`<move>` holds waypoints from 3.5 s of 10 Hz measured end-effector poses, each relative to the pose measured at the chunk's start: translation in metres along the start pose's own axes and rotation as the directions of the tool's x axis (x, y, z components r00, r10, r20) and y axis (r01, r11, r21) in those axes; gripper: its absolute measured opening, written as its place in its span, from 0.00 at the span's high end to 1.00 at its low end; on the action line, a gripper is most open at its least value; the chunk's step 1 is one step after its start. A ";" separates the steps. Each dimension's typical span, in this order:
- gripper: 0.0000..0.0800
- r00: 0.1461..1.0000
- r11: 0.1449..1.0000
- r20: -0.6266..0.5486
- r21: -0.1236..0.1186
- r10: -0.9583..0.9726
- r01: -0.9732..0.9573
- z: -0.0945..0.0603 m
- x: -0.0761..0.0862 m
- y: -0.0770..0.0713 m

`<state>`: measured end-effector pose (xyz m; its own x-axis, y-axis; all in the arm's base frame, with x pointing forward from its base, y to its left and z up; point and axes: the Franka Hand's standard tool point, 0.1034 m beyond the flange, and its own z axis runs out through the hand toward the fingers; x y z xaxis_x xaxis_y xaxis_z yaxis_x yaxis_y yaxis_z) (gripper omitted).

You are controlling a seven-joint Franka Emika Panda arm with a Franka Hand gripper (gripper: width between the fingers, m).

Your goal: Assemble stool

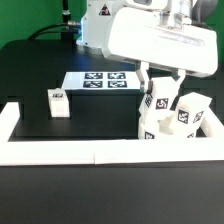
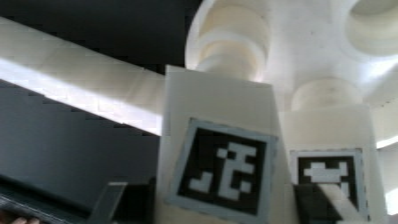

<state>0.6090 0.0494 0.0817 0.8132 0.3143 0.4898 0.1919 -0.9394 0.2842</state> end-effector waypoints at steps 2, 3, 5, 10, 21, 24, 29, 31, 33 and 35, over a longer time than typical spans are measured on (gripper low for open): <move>0.59 1.000 1.000 -0.001 -0.004 -0.006 0.006 0.003 -0.004 -0.001; 0.59 1.000 1.000 -0.015 -0.008 -0.010 0.010 0.004 -0.003 -0.002; 0.59 1.000 1.000 -0.015 -0.008 -0.010 0.010 0.004 -0.003 -0.002; 0.19 1.000 1.000 -0.014 -0.008 -0.010 0.010 0.004 -0.004 -0.002; 0.19 0.988 0.979 0.139 0.200 -0.065 0.036 -0.061 0.039 0.068; 0.19 0.966 0.967 0.212 0.235 -0.148 0.096 -0.049 0.038 0.050; 0.19 0.815 0.944 0.562 0.323 -0.142 -0.058 -0.057 0.033 0.024; 0.19 0.834 0.943 0.537 0.326 -0.125 -0.068 -0.049 0.040 0.018; 0.19 0.855 0.946 0.506 0.318 -0.116 -0.059 -0.045 0.043 0.017; 0.19 0.861 0.947 0.495 0.318 -0.119 -0.052 -0.043 0.043 0.018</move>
Offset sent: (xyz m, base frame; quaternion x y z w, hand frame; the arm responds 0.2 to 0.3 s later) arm -0.0022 0.0041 -0.0055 0.0080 0.0129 0.0086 0.9998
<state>0.6243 0.0519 0.1434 0.9491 0.3144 -0.0199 0.3140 -0.9492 -0.0185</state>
